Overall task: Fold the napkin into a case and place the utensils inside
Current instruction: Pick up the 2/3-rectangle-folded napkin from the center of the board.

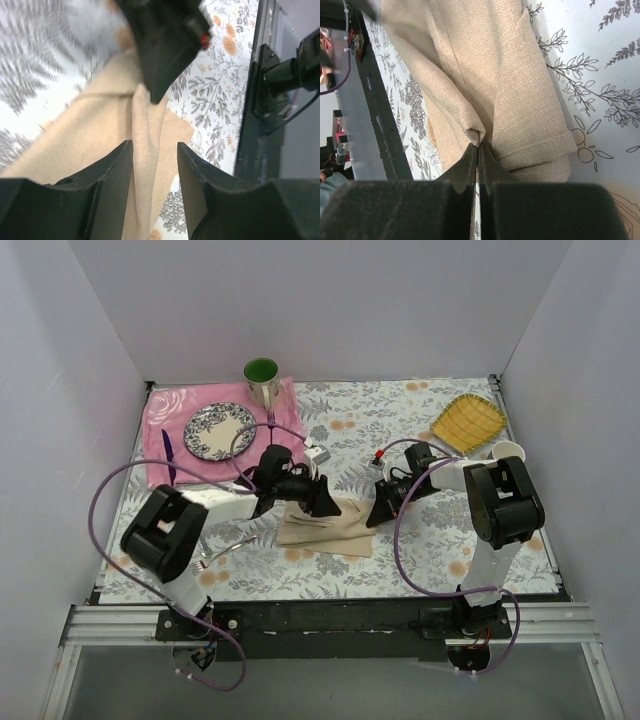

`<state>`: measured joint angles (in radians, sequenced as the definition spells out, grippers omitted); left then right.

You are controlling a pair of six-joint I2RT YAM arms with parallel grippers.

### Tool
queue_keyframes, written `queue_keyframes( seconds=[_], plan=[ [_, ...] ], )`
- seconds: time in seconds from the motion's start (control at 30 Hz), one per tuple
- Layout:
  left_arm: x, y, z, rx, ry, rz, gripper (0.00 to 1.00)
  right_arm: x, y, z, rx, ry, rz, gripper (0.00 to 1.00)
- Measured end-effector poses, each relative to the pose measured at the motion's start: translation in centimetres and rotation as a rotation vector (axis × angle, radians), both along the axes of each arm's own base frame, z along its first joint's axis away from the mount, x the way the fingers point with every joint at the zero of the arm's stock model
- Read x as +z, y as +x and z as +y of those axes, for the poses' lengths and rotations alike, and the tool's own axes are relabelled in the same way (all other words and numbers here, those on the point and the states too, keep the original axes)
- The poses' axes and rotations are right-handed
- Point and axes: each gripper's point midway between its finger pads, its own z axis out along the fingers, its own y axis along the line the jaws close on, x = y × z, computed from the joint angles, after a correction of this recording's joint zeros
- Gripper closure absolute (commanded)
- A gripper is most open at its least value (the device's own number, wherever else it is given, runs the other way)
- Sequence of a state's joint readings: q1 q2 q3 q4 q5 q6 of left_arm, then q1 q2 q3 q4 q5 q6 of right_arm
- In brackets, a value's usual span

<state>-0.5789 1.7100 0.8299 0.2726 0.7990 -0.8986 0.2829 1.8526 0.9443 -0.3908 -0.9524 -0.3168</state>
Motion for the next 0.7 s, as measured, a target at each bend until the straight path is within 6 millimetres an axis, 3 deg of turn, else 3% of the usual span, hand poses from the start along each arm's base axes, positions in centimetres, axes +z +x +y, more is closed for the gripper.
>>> queue_keyframes(
  seconds=[0.13, 0.2, 0.27, 0.33, 0.4, 0.5, 0.7],
  plan=[
    [4.8, -1.8, -0.4, -0.077, -0.022, -0.352, 0.62, -0.1, 0.0, 0.0, -0.008, -0.003, 0.018, 0.99],
    [5.6, -4.0, -1.9, -0.159, -0.023, -0.503, 0.63, -0.1, 0.0, 0.1, -0.014, -0.005, 0.03, 0.99],
    [4.7, -6.4, -3.1, -0.243, -0.003, -0.597, 0.64, -0.2, 0.0, 0.1, -0.018, -0.007, 0.04, 0.99],
    [2.2, -8.9, -3.9, -0.338, 0.043, -0.659, 0.66, -0.2, 0.0, 0.1, -0.024, -0.008, 0.052, 0.99],
    [0.0, -10.0, -4.1, -0.393, 0.088, -0.703, 0.67, -0.2, 0.0, 0.1, -0.027, -0.009, 0.058, 0.99],
    [-2.4, -10.2, -4.2, -0.436, 0.149, -0.773, 0.67, -0.3, -0.1, 0.2, -0.028, -0.007, 0.067, 0.99],
    [-5.1, -9.8, -4.4, -0.495, 0.215, -0.863, 0.7, -0.3, 0.0, 0.3, -0.027, -0.003, 0.073, 0.99]
  ],
)
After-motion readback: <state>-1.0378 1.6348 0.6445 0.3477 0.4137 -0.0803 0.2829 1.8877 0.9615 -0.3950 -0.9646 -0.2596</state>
